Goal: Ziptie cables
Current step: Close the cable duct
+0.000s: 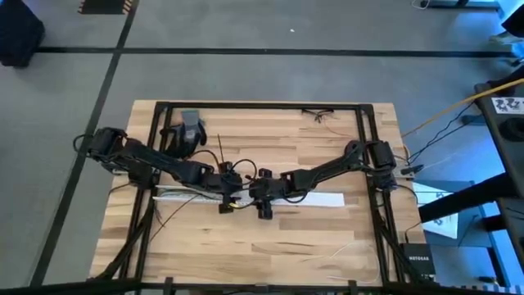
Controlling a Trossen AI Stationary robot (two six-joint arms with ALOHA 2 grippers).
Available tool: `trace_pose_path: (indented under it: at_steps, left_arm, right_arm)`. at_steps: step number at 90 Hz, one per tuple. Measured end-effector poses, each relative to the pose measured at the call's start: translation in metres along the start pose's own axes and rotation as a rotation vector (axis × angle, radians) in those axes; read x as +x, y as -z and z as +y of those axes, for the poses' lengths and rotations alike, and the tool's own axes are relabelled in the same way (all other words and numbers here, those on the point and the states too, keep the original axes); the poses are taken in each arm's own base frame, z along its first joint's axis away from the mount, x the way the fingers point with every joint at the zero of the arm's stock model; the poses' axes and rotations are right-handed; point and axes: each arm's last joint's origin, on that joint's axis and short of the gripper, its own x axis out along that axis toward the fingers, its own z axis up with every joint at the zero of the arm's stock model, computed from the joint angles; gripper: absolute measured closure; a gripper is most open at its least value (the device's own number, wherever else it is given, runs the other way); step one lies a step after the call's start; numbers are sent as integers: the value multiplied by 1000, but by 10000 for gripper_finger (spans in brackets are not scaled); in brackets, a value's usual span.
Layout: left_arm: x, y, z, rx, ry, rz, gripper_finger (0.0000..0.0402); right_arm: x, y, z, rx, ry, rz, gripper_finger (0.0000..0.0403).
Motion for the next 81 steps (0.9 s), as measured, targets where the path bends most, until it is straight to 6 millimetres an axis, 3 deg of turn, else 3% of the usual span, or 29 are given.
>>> trace_pose_path:
  at_steps: [34,81]
  left_arm:
    - [-10,12,2,2,-27,96,121]
    - [-37,1,5,-31,0,-20,121]
  right_arm:
    - [8,-1,4,9,-44,-38,177]
    - [8,0,2,8,-26,-36,177]
